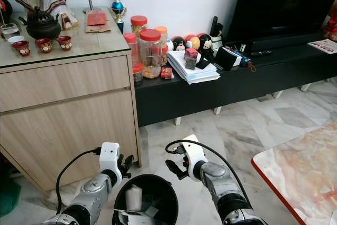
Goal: Picking trash to rubbish bin
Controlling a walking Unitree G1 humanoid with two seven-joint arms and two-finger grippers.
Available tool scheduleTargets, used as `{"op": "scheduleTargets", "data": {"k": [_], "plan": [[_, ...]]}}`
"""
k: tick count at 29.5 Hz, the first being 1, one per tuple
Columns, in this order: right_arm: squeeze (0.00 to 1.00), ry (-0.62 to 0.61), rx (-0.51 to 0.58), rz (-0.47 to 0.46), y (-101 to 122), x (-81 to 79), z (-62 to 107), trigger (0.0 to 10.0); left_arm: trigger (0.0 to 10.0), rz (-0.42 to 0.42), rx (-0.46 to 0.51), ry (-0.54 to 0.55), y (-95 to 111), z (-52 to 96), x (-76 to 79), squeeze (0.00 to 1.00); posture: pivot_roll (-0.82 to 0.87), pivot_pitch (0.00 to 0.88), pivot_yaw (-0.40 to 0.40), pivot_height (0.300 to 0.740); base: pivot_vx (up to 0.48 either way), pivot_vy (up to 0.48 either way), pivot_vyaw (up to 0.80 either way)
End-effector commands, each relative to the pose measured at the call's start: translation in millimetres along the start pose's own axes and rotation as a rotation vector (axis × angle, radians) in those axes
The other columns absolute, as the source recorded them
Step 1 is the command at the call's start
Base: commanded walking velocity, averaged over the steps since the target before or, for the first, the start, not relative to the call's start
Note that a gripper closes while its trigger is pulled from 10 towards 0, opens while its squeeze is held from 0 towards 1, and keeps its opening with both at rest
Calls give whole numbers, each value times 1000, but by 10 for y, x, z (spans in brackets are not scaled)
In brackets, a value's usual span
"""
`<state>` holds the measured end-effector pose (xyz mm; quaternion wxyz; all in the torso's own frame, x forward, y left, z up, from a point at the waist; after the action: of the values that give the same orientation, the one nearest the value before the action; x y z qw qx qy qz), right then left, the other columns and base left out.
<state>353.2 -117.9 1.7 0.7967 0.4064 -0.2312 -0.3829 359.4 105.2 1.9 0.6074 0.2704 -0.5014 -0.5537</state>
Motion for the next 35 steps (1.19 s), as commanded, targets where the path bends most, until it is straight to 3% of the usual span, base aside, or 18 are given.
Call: {"op": "scheduleTargets", "data": {"k": [1, 2, 3, 7, 11, 14, 18, 19, 21, 24, 29, 35], "plan": [[0, -5, 1, 1, 1, 12, 13, 10000, 10000, 6, -17, -5, -40, 2, 17, 1000, -29, 48, -63, 740, 0, 0, 0], [0, -5, 1, 1, 1, 12, 13, 10000, 10000, 6, -17, -5, -40, 2, 17, 1000, -29, 48, -63, 740, 0, 0, 0], [0, -14, 6, -1, 7, 12, 8, 10000, 10000, 5, -14, 10, -55, 15, -13, 0, -26, 56, -58, 740, 0, 0, 0], [0, -61, 102, -15, 152, 28, -2, 10000, 10000, 0, 58, 145, -21, 106, -278, 0, -24, 56, -57, 740, 0, 0, 0], [0, -107, 226, -42, 341, 79, 27, 10000, 10000, -147, 136, 268, 100, 184, -471, 0, -24, 56, -57, 740, 0, 0, 0], [0, -87, 355, -23, 578, 24, 67, 10000, 10000, -247, 300, 357, 391, 289, -583, 0, -18, 58, -55, 740, 0, 0, 0], [0, -121, 499, -41, 880, 48, 140, 10000, 10000, -327, 514, 392, 837, 440, -557, 0, -6, 57, -59, 740, 0, 0, 0], [0, -121, 499, -41, 880, 48, 140, 10000, 10000, -327, 514, 392, 837, 440, -557, 0, -6, 57, -59, 740, 0, 0, 0], [0, -190, 603, -46, 1129, 142, 220, 10000, 10000, -336, 644, 400, 1161, 513, -470, 0, 3, 48, -63, 740, 0, 0, 0], [0, -256, 652, -64, 1268, 257, 283, 10000, 10000, -353, 697, 382, 1330, 497, -351, 0, 1, 41, -64, 740, 0, 0, 0], [0, -282, 691, -78, 1357, 325, 344, 10000, 10000, -360, 718, 362, 1399, 460, -237, 0, -6, 30, -62, 740, 0, 0, 0], [0, -300, 692, -81, 1314, 332, 358, 10000, 10000, -374, 712, 366, 1354, 489, -186, 0, -17, 11, -56, 740, 0, 0, 0]]}}
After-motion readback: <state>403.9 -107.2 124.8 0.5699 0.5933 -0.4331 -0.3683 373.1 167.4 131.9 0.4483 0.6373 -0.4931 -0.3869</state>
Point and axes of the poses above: a point about 5 cm out from each wrist's last joint towards the gripper, its own z axis pointing back from the gripper into the wrist, its own y axis along the axis of the wrist's last joint, x = y × z, the point moved 5 cm from there along -z, pointing out of the wrist towards the gripper, and after that the axes turned 10 degrees about z, right-handed, at the moved point
